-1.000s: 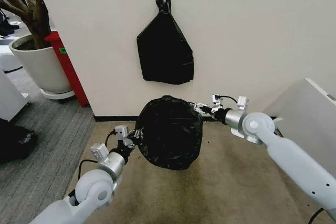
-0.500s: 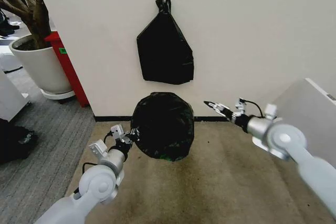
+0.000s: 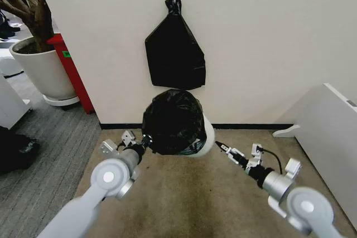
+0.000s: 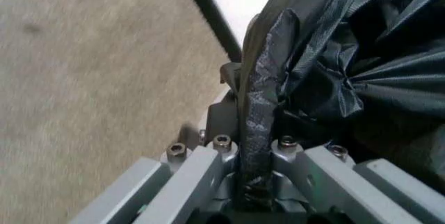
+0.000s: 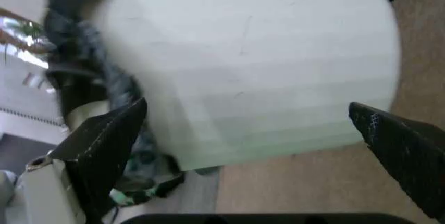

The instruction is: Place the garbage bag over the trash bin.

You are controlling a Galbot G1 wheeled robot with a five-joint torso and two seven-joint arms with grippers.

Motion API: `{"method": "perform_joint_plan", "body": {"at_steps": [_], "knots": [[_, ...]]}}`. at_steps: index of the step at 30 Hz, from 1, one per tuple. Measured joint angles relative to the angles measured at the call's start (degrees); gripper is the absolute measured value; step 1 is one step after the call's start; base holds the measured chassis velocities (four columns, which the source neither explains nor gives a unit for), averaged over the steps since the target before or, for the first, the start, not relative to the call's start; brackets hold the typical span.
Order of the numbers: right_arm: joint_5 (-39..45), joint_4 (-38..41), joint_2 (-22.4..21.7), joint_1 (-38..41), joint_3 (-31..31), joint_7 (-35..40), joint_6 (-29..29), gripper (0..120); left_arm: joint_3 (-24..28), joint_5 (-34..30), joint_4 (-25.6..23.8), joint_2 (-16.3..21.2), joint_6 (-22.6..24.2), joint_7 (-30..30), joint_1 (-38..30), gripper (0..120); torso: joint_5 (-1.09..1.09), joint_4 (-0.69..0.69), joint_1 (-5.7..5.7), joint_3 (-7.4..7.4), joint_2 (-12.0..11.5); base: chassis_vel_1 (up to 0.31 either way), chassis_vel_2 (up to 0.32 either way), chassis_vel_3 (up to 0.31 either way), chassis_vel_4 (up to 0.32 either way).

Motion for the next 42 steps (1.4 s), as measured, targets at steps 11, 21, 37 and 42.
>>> {"method": "perform_joint_plan", "body": {"at_steps": [11,21,37,42], "knots": [[-2.4,3.8,5.5,-1.8,-1.6,5.4,0.6,100,-1.4,-6.2,1.2,-1.8,2.8,-5.1,0.0,1,0.01,0.01,0.00,0.00,0.0,0.000,0.000,0.000,0.000],[-7.3,4.5,5.4,1.5,-5.3,11.3,2.4,100,-1.1,-4.7,0.7,-1.2,3.0,-4.4,0.3,1,0.01,0.01,0.00,0.01,0.0,0.000,0.000,0.000,0.000],[-11.5,-1.1,4.9,3.8,-8.5,16.1,2.2,100,-1.0,-3.8,-0.7,-0.1,3.1,-3.2,0.5,1,0.01,0.00,0.00,0.01,0.0,0.000,0.000,0.000,0.000],[-14.7,-6.3,5.4,3.9,-8.0,15.6,2.2,100,-1.0,-4.1,-1.5,0.0,3.0,-3.2,0.5,1,0.02,0.00,0.01,0.01,0.0,0.000,0.000,0.000,0.000]]}}
